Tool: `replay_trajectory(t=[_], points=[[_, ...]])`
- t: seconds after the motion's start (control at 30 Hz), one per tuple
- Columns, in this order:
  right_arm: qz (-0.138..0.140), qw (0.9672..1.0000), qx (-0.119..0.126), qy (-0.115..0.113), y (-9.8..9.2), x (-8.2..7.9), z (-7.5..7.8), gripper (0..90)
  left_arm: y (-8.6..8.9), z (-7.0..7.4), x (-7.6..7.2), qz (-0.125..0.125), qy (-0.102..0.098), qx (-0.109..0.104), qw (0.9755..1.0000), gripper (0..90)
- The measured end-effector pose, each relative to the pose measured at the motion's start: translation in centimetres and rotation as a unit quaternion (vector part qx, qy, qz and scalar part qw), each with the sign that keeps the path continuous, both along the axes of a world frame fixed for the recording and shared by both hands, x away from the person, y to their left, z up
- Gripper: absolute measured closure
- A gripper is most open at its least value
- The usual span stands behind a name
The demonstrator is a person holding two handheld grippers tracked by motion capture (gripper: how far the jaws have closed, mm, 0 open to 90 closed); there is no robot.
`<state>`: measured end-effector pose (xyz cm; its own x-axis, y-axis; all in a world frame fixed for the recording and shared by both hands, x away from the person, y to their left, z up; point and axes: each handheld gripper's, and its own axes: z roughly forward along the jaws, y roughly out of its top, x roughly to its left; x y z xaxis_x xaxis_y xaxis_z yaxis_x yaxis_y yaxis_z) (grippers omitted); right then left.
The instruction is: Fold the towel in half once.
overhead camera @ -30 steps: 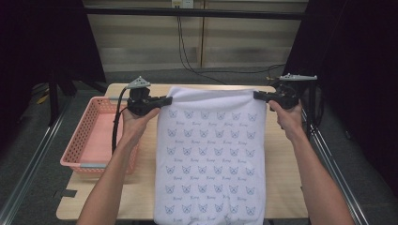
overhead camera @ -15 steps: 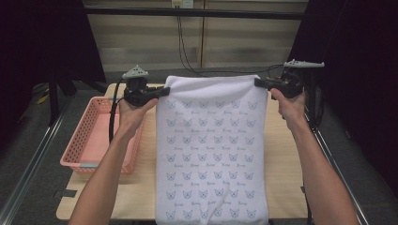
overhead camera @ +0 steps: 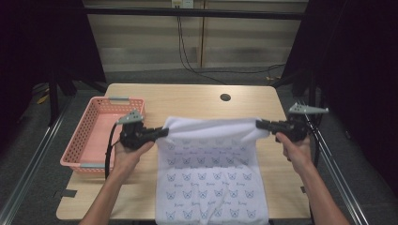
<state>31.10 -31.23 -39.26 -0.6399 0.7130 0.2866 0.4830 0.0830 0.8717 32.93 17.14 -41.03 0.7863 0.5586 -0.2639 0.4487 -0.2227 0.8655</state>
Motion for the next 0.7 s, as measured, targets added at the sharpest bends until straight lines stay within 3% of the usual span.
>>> replay_trajectory(t=[0.13,0.2,0.3,0.37,0.47,0.53,0.6,0.63,0.67,0.7], points=[[0.022,0.9993,-0.023,0.02,0.5,-3.5,-2.0,87.2,-0.1,-2.0,-3.3,-0.018,0.023,0.02,0.9994,85.4],[0.034,0.9981,-0.032,0.039,0.7,-5.2,-3.0,87.2,0.0,-3.1,-4.9,-0.036,0.039,0.046,0.9975,85.2],[0.047,0.9958,-0.049,0.061,0.9,-7.5,-4.2,87.2,0.6,-3.9,-6.9,-0.036,0.06,0.042,0.9967,85.0],[0.054,0.9947,-0.048,0.073,0.7,-9.0,-4.7,87.2,0.9,-4.4,-8.4,-0.057,0.073,0.046,0.9947,84.9],[0.053,0.9937,-0.049,0.085,0.4,-10.8,-5.4,87.2,0.3,-5.5,-10.8,-0.081,0.088,0.074,0.99,84.9],[0.06,0.9913,-0.057,0.102,0.7,-11.6,-6.2,87.2,0.1,-6.6,-11.2,-0.085,0.111,0.083,0.9867,84.9],[0.07,0.9875,-0.074,0.12,1.2,-11.9,-7.3,87.2,-0.2,-7.3,-11.0,-0.082,0.113,0.104,0.9848,84.8],[0.071,0.9853,-0.084,0.13,1.5,-11.8,-7.7,87.2,-0.5,-7.3,-10.8,-0.085,0.118,0.101,0.9843,84.9],[0.07,0.9834,-0.097,0.136,1.6,-11.7,-8.0,87.2,-0.8,-7.3,-10.5,-0.089,0.123,0.114,0.9819,84.9],[0.07,0.9822,-0.101,0.142,1.7,-11.5,-8.1,87.2,-0.9,-7.5,-10.4,-0.085,0.122,0.118,0.9817,84.8]])
